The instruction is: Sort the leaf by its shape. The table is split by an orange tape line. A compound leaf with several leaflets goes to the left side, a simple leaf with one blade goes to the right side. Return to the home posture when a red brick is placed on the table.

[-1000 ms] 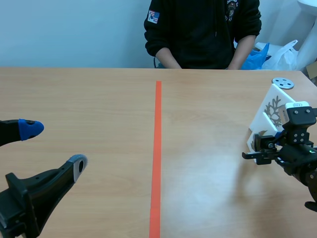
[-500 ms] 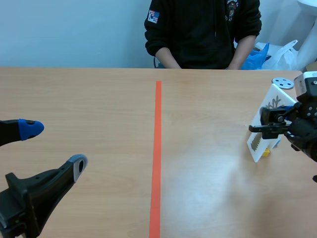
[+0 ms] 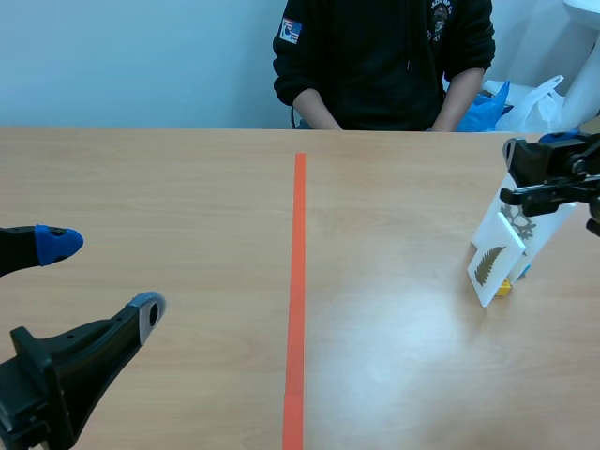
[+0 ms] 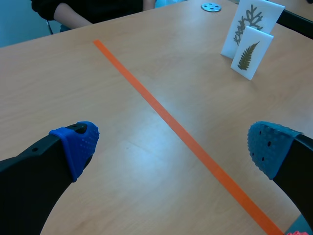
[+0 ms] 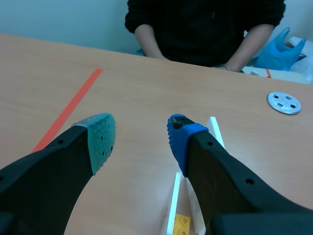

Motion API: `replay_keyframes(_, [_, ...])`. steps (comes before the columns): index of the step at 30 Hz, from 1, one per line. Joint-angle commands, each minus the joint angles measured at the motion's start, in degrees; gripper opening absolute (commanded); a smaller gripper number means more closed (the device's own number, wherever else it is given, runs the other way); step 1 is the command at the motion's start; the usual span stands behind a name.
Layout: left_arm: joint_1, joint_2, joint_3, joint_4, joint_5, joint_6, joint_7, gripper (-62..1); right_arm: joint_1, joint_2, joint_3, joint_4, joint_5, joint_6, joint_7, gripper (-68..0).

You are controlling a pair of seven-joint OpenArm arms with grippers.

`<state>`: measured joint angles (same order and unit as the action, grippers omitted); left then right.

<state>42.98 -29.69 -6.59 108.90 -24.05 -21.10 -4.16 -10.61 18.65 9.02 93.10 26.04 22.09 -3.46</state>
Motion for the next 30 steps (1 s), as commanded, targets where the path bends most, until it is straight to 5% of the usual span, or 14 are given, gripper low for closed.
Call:
replay_keyframes(1, [-0.3, 0.0, -0.2, 0.8, -0.4, 0.0, -0.8, 1.4, -2.2, 2.5, 0.9, 2.3, 0.8, 1.0, 0.1, -42.4])
replay_keyframes(3, [-0.3, 0.0, -0.2, 0.8, -0.4, 0.0, -0.8, 1.4, -5.7, 4.1, 1.2, 5.1, 1.9, 2.4, -0.3, -39.5])
replay_keyframes(10, [-0.3, 0.0, -0.2, 0.8, -0.4, 0.0, -0.7, 1.4, -17.6, 8.0, 2.3, 12.1, 7.5, 7.2, -0.4, -13.9])
replay_keyframes(15, [-0.3, 0.0, -0.2, 0.8, -0.4, -0.1, -0.7, 1.4, -24.7, 8.0, 4.1, 17.2, 10.6, 7.7, -1.4, 0.4])
replay_keyframes(30, [-0.3, 0.0, -0.2, 0.8, -0.4, -0.1, -0.7, 1.4, -30.5, 6.4, 4.6, 21.0, 10.6, 8.6, -1.5, 0.4])
